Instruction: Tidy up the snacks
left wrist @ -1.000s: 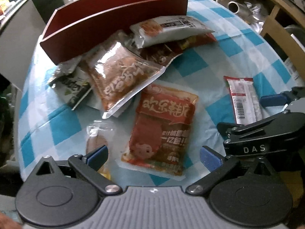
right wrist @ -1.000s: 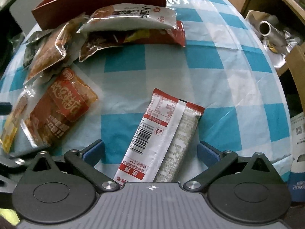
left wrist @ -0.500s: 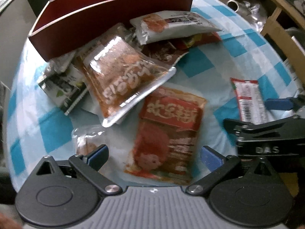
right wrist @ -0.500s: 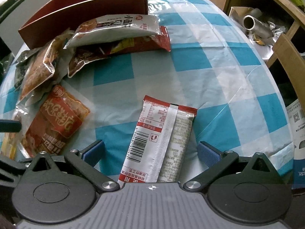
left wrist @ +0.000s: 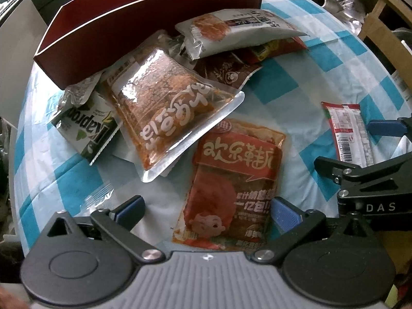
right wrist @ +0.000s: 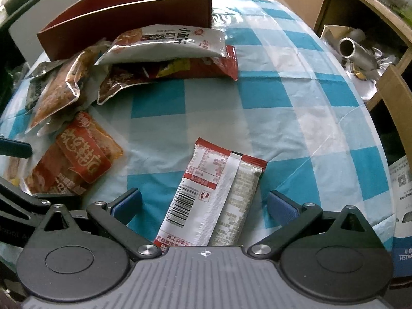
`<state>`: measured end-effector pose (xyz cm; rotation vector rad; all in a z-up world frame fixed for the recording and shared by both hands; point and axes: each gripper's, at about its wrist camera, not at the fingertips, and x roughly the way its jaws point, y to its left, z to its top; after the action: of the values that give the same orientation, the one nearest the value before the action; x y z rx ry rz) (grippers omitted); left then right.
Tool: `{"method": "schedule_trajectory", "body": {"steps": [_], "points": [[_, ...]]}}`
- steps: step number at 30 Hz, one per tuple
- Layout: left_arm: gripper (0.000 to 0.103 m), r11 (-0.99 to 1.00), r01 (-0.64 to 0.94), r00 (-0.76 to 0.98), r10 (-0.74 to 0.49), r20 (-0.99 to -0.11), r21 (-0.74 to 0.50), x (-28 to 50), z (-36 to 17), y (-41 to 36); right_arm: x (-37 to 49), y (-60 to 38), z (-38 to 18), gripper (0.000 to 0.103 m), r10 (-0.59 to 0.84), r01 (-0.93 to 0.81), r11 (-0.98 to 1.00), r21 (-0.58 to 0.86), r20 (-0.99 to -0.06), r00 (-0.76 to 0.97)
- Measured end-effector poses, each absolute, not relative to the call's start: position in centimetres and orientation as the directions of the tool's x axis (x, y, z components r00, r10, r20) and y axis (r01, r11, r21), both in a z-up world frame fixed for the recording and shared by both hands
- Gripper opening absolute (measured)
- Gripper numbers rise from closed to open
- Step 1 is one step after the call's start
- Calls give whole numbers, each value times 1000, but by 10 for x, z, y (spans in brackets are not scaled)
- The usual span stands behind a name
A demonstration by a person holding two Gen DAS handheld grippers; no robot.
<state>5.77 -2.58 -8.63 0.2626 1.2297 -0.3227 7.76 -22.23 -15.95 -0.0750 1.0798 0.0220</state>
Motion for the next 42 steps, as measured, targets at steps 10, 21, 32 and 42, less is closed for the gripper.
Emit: {"method": "schedule_trajectory", "body": {"steps": [10,21,32,42], "points": [[100,925,380,302,-101,-948,23,56,-86,-24,78,-223,-160,103,-20,-57,997,-52,-883,469],[100,911,408,304,-82,-949,52,52,-89,-34,78,-223,-160,103,-41,-80,993,-88,-885,463],[86,918,396,317,-104,-943,32,42,-85,-55,108,-265,-153,103,-47,-163,980,-115,-927,373],[78,894,444,315,-96,-944,57,48,-83,-70,88,-276,-157,103,-45,-42,997,-68,-910,411]]}}
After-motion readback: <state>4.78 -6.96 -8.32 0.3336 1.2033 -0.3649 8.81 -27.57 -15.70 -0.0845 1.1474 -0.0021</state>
